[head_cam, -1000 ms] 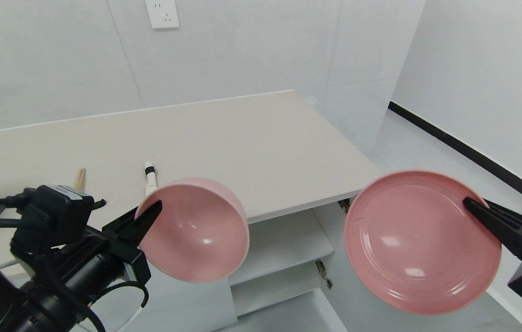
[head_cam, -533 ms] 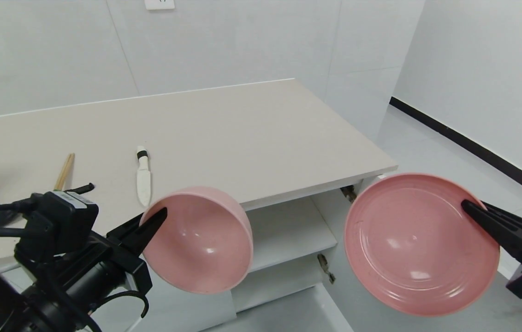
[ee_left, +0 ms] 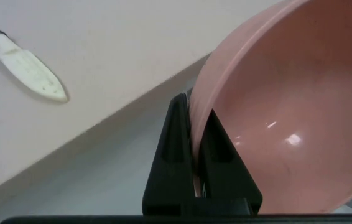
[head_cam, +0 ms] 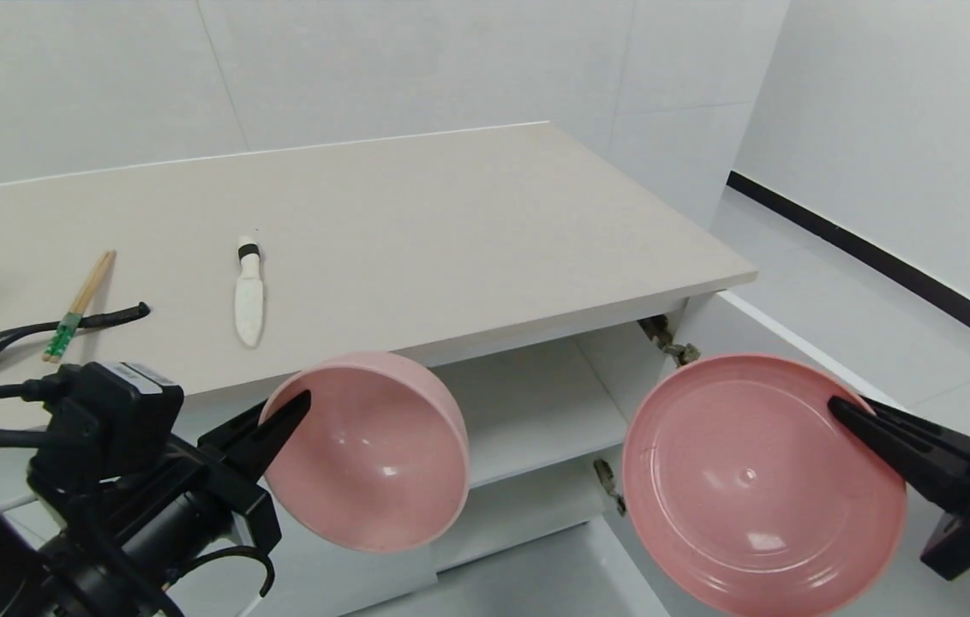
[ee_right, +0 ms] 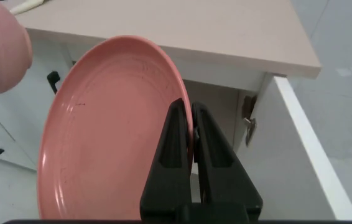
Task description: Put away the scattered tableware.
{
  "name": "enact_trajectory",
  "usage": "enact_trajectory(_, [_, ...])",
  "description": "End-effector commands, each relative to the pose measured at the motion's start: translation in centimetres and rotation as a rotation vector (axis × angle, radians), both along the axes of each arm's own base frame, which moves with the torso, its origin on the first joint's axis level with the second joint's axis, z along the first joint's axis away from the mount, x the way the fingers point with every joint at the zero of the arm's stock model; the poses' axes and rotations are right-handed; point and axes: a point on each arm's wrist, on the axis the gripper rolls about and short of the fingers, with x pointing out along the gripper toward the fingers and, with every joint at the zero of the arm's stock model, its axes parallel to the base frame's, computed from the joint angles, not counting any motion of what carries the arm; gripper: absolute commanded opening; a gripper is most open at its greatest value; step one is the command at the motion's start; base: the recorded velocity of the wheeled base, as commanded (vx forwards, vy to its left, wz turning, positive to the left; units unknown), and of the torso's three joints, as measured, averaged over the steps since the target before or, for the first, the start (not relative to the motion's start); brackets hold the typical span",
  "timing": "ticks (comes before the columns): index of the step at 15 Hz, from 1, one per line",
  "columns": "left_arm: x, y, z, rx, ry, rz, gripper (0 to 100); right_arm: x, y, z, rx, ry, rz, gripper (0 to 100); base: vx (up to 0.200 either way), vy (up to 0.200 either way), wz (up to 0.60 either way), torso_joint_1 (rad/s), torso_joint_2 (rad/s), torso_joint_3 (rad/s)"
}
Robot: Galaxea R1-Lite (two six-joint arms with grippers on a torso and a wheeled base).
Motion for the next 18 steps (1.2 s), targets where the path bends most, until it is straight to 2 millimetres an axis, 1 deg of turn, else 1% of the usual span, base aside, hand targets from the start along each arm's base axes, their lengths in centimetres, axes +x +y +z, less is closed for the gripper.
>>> enact_trajectory(1, [0.0,0.1,-0.1,0.003,0.005,0.002,0,0.6,0.8,-0.8,-0.032,0.046,0.042,0,0.000,0.000,0.00,-0.124,0.29,0.139])
enact_trajectory(3, [-0.1,0.1,-0.3,0.013,0.013,-0.001,0,1.6,1.3,-2.0,-0.097,0.087,0.050,0,0.000,0.000,0.00,-0.207,0.40,0.198])
enact_trajectory(5, [-0.1,0.1,-0.3,0.014,0.015,0.000,0,2.8,1.8,-2.9,-0.118,0.106,0.052,0,0.000,0.000,0.00,-0.244,0.44,0.178])
enact_trajectory(7, [-0.1,0.1,-0.4,0.016,0.017,0.000,0,4.8,2.5,-4.0,-0.113,0.090,0.048,0,0.000,0.000,0.00,-0.241,0.39,0.134])
enact_trajectory(8, [-0.1,0.1,-0.4,0.016,0.017,0.000,0,4.8,2.5,-4.0,-0.113,0.090,0.048,0,0.000,0.000,0.00,-0.256,0.31,0.105])
enact_trajectory(9, [-0.2,0.2,-0.6,0.022,0.022,-0.001,0,6.1,3.1,-5.6,-0.146,0.149,0.056,0,0.000,0.200,0.00,-0.246,0.35,0.124])
enact_trajectory(13, [0.0,0.1,-0.6,0.022,0.024,0.003,0,6.8,3.5,-5.8,-0.145,0.150,0.061,0,0.000,0.200,0.00,-0.250,0.33,0.122])
enact_trajectory(17, [0.0,-0.1,-0.9,0.029,0.032,-0.001,0,7.1,3.6,-6.1,-0.149,0.161,0.061,0,0.000,0.000,0.00,-0.063,0.26,0.085])
enact_trajectory(18, [0.0,-0.1,-0.9,0.029,0.032,-0.003,0,7.5,3.5,-6.2,-0.151,0.164,0.051,0,0.000,0.000,0.00,-0.007,0.14,0.036])
